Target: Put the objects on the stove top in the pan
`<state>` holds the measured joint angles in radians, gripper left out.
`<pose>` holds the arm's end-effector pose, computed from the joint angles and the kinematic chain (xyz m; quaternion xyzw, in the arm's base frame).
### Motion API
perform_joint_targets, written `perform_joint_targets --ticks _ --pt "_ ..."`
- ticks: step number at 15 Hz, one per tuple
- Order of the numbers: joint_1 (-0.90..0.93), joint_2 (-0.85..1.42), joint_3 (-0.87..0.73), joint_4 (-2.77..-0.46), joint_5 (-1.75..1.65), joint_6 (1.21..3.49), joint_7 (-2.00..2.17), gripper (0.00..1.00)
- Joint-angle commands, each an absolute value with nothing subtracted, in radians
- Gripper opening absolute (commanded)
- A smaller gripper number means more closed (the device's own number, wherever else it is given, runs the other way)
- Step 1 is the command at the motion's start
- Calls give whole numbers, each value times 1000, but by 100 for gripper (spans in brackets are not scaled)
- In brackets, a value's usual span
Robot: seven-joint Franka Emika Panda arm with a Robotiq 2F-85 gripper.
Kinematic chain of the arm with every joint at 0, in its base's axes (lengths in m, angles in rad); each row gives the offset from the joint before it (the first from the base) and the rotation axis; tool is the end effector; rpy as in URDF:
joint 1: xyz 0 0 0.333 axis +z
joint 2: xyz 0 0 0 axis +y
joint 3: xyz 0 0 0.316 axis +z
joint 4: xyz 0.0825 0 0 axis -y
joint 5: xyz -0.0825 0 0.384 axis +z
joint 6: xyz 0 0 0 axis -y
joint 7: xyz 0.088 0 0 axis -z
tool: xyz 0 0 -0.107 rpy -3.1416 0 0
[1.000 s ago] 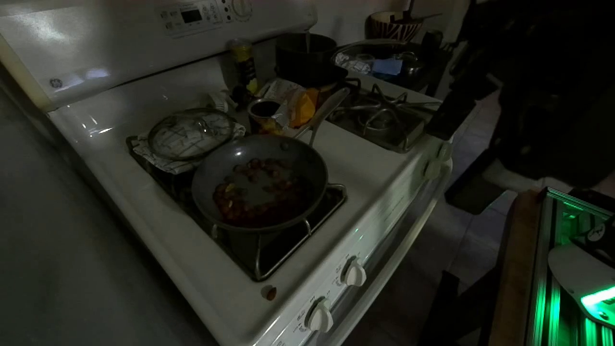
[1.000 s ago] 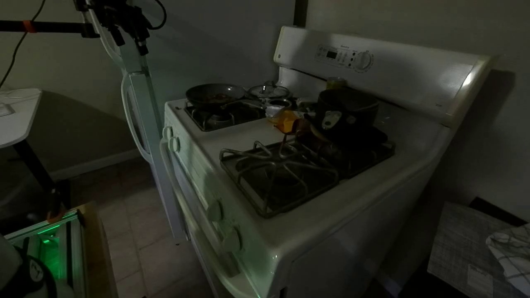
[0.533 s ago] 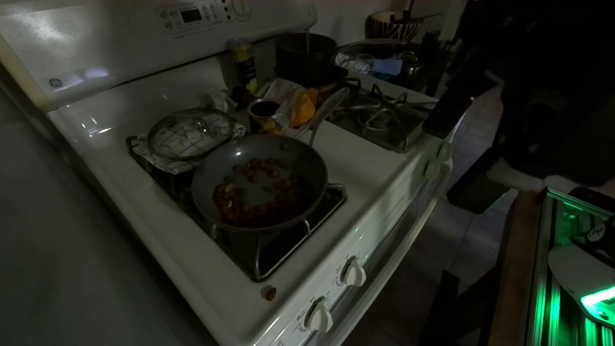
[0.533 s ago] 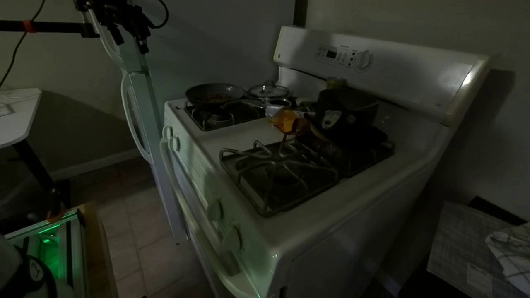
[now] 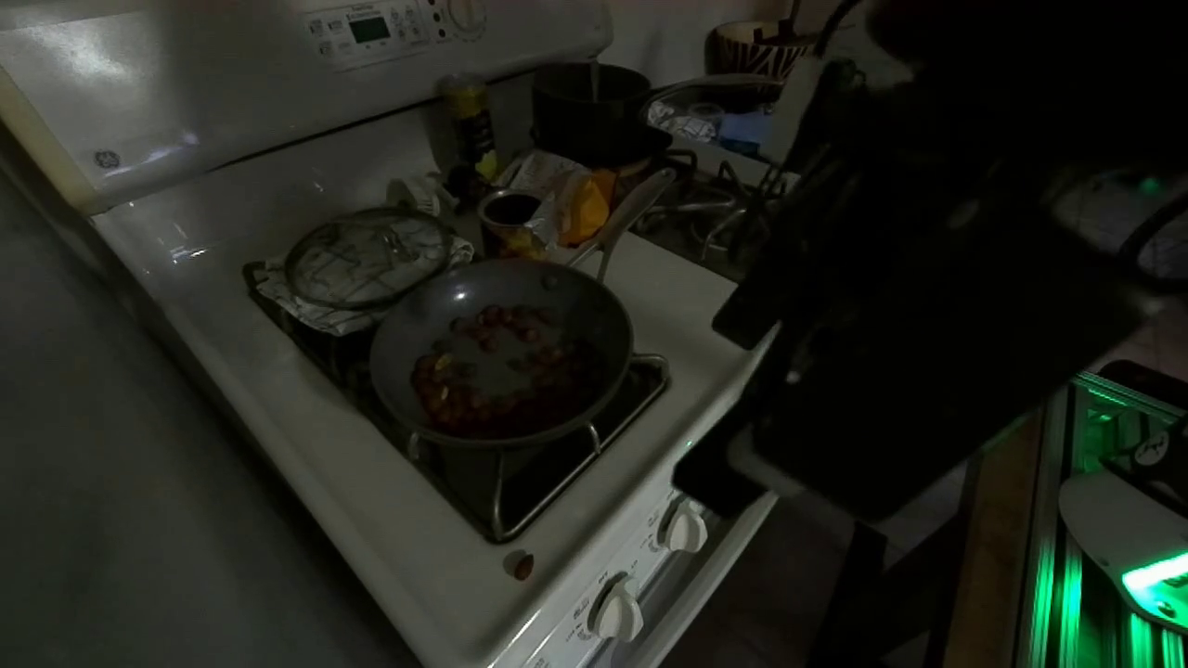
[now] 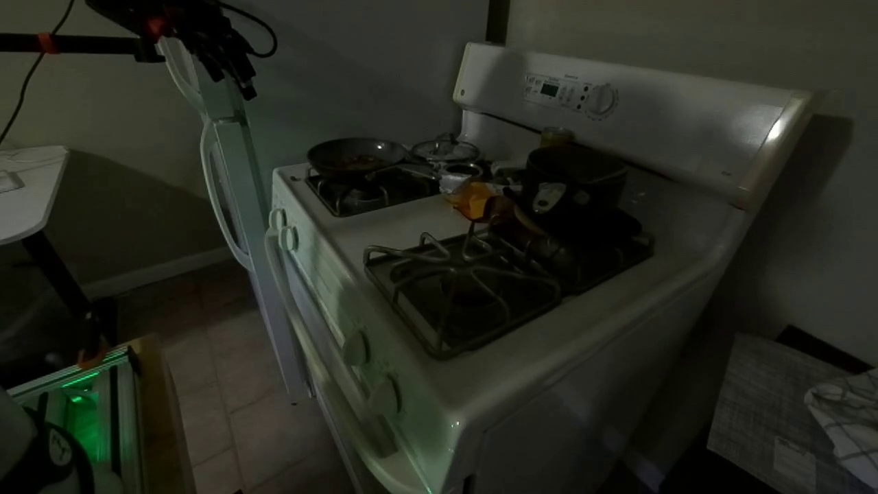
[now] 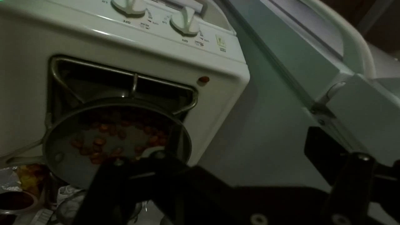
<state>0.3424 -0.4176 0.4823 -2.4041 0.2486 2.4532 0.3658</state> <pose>0.3063 0.3529 0.4968 -0.9652 -0.1489 -0.1774 0.1215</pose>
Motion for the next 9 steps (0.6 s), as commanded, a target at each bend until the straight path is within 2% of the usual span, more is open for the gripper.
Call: perform_joint_targets --ticks 1,3,9 --pt "292 -391 552 -2491 170 2554 555 100" --pt "266 -402 562 -2545 128 2545 626 100" --pt "313 -384 515 -2489 156 2505 528 100"
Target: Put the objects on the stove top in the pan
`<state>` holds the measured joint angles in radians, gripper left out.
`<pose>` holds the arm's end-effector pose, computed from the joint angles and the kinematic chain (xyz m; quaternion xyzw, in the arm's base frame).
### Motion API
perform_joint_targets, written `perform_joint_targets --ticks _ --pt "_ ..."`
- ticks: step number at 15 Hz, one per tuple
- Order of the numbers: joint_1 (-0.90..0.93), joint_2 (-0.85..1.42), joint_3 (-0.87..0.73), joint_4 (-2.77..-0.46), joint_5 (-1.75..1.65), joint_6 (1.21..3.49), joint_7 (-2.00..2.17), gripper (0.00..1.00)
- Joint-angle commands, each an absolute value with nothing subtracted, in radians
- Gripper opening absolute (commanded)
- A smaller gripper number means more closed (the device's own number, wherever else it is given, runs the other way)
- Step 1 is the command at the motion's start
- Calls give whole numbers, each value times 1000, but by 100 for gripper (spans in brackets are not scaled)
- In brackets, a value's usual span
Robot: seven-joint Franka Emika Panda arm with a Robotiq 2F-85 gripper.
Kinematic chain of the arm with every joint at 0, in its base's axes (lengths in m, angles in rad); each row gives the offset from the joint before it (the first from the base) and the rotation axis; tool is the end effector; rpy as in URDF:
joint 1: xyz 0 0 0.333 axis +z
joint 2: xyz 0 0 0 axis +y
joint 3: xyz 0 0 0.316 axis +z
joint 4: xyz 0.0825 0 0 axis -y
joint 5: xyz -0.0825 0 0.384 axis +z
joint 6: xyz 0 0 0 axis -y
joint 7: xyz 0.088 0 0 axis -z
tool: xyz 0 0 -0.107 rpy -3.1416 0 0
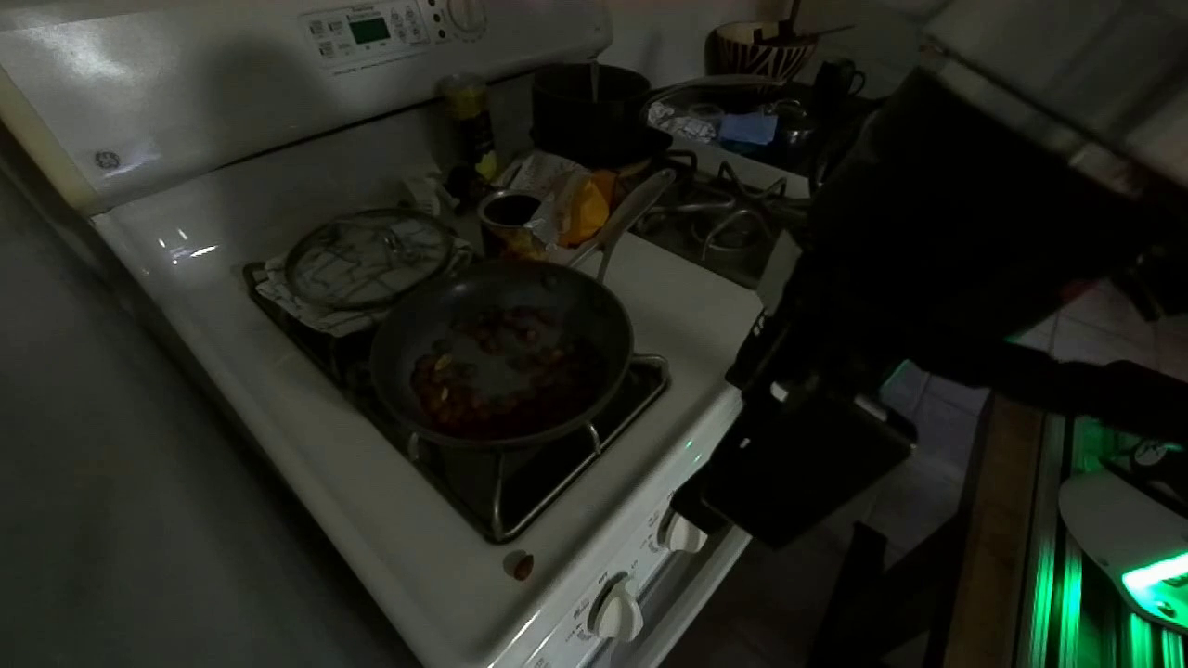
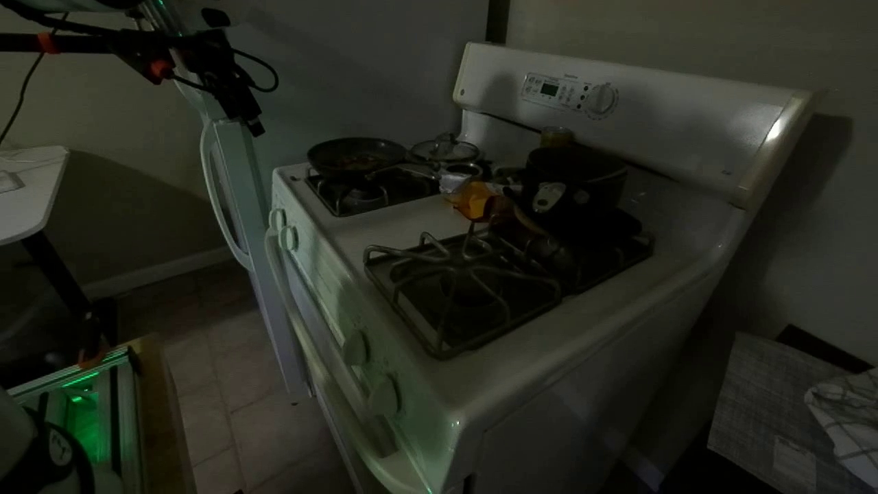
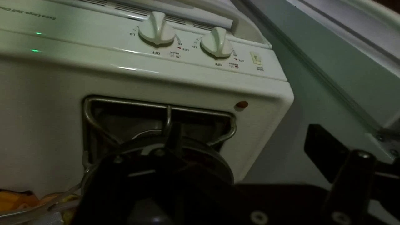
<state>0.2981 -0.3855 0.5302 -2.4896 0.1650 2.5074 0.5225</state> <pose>0.3068 0.3423 0.4446 -0.9785 -0.0944 -0.1635 0.0834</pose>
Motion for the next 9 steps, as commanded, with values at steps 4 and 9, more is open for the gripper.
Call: perform_joint_targets --ticks 4,9 --pt "289 -281 481 -2439 173 2417 530 100" --pt "302 -303 460 -2463 162 2438 525 100"
